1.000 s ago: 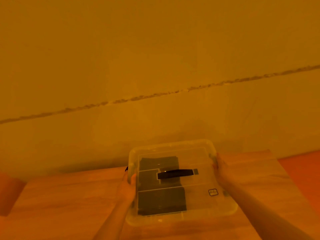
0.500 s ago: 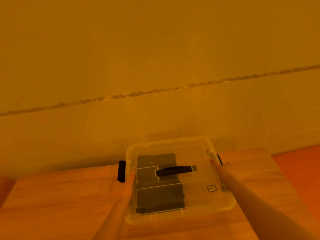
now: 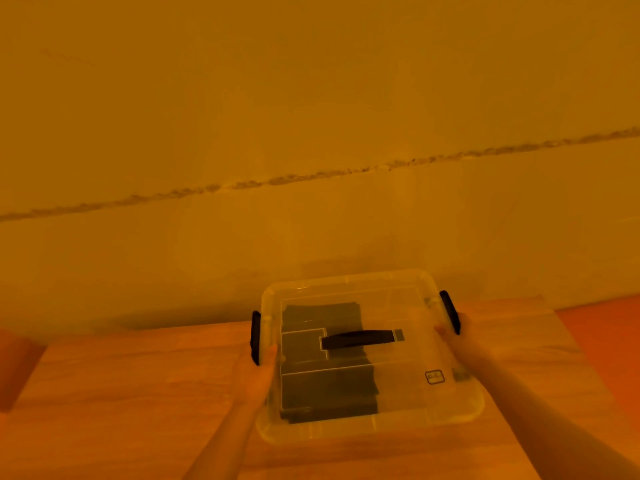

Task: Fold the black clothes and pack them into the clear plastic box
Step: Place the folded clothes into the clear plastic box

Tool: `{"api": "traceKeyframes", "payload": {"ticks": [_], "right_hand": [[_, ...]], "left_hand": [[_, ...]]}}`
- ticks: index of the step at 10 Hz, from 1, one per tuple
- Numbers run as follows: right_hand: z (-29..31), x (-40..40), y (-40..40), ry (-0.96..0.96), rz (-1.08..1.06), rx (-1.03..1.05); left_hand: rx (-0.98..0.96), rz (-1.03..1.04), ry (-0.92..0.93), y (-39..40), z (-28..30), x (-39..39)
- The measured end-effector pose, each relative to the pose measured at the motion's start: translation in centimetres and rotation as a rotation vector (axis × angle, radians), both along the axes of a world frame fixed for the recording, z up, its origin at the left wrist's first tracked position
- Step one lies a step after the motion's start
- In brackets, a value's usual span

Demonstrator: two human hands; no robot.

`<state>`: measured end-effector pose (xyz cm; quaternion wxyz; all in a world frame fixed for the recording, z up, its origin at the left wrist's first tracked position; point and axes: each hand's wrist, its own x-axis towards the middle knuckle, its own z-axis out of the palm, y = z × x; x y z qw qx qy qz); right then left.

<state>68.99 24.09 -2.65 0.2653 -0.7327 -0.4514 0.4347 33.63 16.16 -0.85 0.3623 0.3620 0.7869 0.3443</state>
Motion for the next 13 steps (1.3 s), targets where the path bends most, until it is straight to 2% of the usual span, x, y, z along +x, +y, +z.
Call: {"api": "traceKeyframes", "payload": {"ticks": [1,4,6,7,8,9,10,11,12,13], "right_hand": [[0.2,-1.5,-0.1,-0.01,-0.094,0.019],[1.1,-2.7,-0.3,-0.129,-0.124,0.05],[1.6,-3.2,-0.7,-0.235,-0.101,0.028],[2.4,-3.6,-1.0,-0.343,-0.06,-0.001],[2.6,-3.6,-1.4,-0.512,0.016,0.007],[4.9,-3.9,-1.9,-0.483,0.022,-0.012],[3.6,-3.6,-0.9,-0.478,0.085,-0.027],[4.0,-3.9,-0.8,-0.653,0.225,-0.043],[6.3,-5.6,-0.3,-0.893,0.383,0.063],[10.5,-9.7,1.3,-0.978,0.529,0.226]], "left_hand": [[0.009,0.005,0.148,0.0,0.1,0.3],[-0.052,-0.044,0.331,0.8,0.7,0.2],[-0.012,-0.045,0.317,0.5,1.0,1.0],[-0.023,-0.064,0.333,0.4,1.6,1.3],[-0.131,-0.112,0.413,0.6,1.7,1.2],[-0.211,-0.156,0.502,0.6,2.1,1.3],[-0.252,-0.193,0.572,1.0,1.8,1.4],[-0.33,-0.309,0.712,1.6,2.9,1.7],[-0.233,-0.408,0.855,2.6,5.4,2.5],[-0.071,-0.513,0.941,4.9,9.3,4.7]]}}
